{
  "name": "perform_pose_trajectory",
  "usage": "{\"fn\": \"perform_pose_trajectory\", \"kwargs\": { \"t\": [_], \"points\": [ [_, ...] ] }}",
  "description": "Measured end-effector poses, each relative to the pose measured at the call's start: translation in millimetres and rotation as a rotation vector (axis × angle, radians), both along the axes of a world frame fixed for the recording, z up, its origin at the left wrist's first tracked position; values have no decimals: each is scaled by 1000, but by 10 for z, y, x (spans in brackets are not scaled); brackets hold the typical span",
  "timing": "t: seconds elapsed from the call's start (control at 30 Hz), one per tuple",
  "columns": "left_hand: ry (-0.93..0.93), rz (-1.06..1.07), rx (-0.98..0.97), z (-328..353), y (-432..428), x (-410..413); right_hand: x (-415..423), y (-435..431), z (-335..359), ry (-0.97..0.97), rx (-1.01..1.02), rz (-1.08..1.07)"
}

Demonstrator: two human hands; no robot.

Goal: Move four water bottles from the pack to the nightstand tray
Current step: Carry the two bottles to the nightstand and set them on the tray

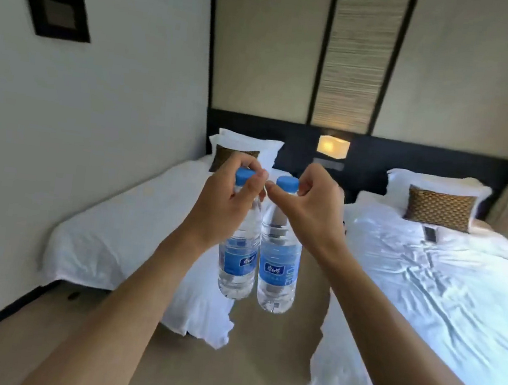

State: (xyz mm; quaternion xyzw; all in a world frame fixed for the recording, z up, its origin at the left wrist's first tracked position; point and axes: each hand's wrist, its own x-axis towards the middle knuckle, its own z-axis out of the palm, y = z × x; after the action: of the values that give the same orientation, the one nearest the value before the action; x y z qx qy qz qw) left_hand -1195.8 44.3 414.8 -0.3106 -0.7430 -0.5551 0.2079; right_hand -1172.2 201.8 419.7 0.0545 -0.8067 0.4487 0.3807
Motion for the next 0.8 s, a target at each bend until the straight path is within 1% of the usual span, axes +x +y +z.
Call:
{"fn": "perform_pose_trajectory", "kwargs": {
  "t": [0.1,0.23,0.37,0.47,0.67,0.8],
  "points": [
    [0,-109,-4,21,755,-834,-660,703,24,0,20,-139],
    [-9,-262,4,-27,1553,-1903,-1572,1437,-56,-30,56,-318],
    [-16,-386,40,-108,2134,-3113,-2650,1985,-176,-16,67,-461],
    [-43,-471,33,-67,2484,-4059,-3525,2294,-125,-8,60,-551],
    [-39,-575,-14,215,3199,-5947,-5237,2899,115,10,23,-660],
    [-97,-622,-2,243,3693,-7105,-6313,3382,115,1,-5,-693]
  ]
}}
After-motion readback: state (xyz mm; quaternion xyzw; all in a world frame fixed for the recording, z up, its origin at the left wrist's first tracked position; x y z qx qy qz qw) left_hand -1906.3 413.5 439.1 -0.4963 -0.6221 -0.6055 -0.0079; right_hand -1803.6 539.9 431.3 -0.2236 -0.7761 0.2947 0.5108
